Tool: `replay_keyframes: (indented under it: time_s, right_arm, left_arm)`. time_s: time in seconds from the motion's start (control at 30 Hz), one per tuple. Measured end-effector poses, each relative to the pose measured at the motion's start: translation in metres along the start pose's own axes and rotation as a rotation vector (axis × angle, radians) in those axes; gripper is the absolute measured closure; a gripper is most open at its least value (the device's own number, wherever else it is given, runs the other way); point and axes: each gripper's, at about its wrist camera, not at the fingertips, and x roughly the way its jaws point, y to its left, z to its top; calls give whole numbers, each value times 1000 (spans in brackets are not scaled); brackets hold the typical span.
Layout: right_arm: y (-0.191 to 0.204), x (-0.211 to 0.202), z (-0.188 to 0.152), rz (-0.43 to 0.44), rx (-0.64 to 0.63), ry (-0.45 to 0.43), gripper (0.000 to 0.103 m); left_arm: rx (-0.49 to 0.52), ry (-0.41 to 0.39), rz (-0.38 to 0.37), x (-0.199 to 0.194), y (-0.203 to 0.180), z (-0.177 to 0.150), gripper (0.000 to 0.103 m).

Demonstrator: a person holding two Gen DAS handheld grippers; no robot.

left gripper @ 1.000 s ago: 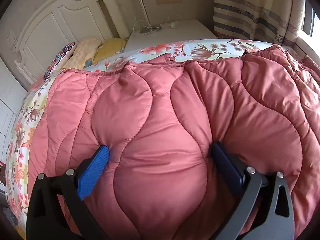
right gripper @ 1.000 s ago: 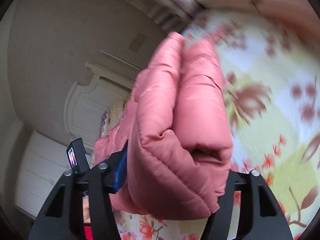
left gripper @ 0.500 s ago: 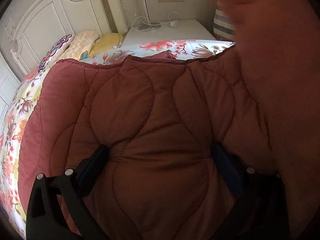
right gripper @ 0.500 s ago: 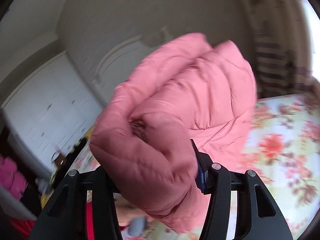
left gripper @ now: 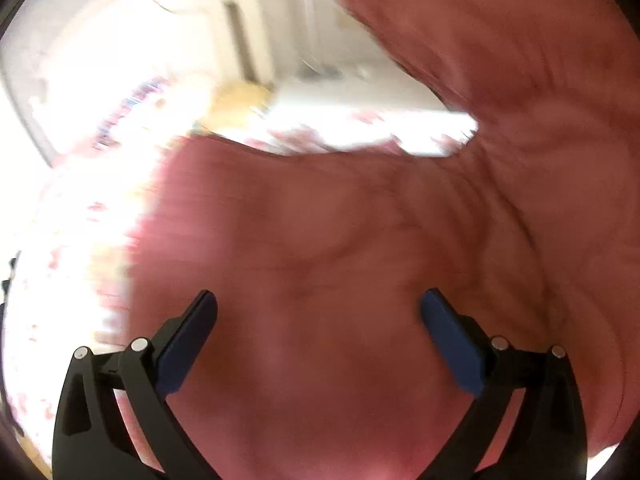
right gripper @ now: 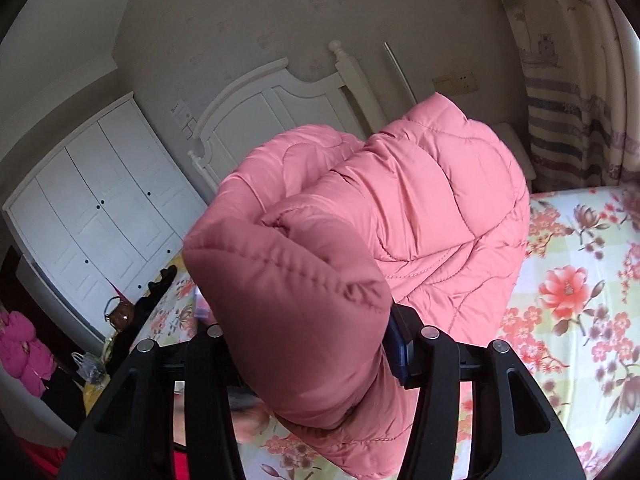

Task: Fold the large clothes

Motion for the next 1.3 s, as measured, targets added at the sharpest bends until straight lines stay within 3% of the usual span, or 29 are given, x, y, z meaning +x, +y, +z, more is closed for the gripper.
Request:
replay_keyframes:
  time_s: [0.13, 0.3, 0.43, 0.67, 0.87, 1.07, 1.3]
  right_arm:
    - [5, -9, 5, -3, -13, -19, 53]
    - [34, 4, 13, -5, -86, 0, 53]
    - [67, 39, 9, 2, -179, 79, 53]
    - [97, 129, -23, 106, -237, 316, 53]
    - [97, 147, -36, 152, -228, 365, 52]
    - [99, 152, -44, 113, -286, 381, 52]
    - [132, 162, -76, 1, -507, 404, 52]
  left_arm:
    - [-21, -40, 126, -4, 47, 5, 2]
    - [-68, 53, 141, 44, 73, 7, 2]
    - [-114, 98, 72, 70, 75, 4, 2]
    - [-202, 115, -58, 85, 90, -6, 2]
    - [-226, 122, -135, 89, 102, -13, 2]
    - [-111, 79, -88, 70, 126, -15, 2]
    - [-80, 57, -17, 41, 171, -12, 2]
